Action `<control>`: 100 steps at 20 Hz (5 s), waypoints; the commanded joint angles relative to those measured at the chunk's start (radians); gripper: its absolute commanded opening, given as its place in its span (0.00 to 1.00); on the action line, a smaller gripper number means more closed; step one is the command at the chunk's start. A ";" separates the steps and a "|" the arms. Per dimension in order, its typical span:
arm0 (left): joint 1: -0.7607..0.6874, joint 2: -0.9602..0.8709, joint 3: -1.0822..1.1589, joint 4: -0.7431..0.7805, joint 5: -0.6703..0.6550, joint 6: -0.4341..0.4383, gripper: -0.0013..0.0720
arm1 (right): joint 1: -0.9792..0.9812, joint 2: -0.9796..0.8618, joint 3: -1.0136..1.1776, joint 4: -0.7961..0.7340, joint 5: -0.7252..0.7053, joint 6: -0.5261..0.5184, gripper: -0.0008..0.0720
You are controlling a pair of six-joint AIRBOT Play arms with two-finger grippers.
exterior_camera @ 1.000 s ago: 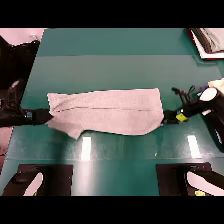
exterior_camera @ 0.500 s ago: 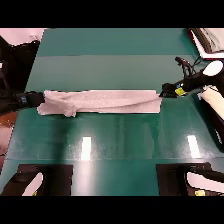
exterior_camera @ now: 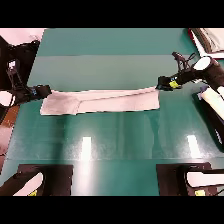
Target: Fold the shirts.
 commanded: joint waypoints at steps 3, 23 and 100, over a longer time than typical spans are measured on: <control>0.000 -0.032 0.041 -0.015 0.019 -0.005 0.75 | -0.029 -0.070 0.082 0.129 0.051 -0.005 0.66; 0.000 -0.032 0.105 -0.098 -0.298 0.006 0.05 | -0.087 -0.201 -0.117 0.302 0.089 -0.170 0.60; 0.048 -0.199 0.872 0.105 -0.729 0.042 0.05 | 0.332 -0.529 0.351 0.563 0.082 -0.159 0.78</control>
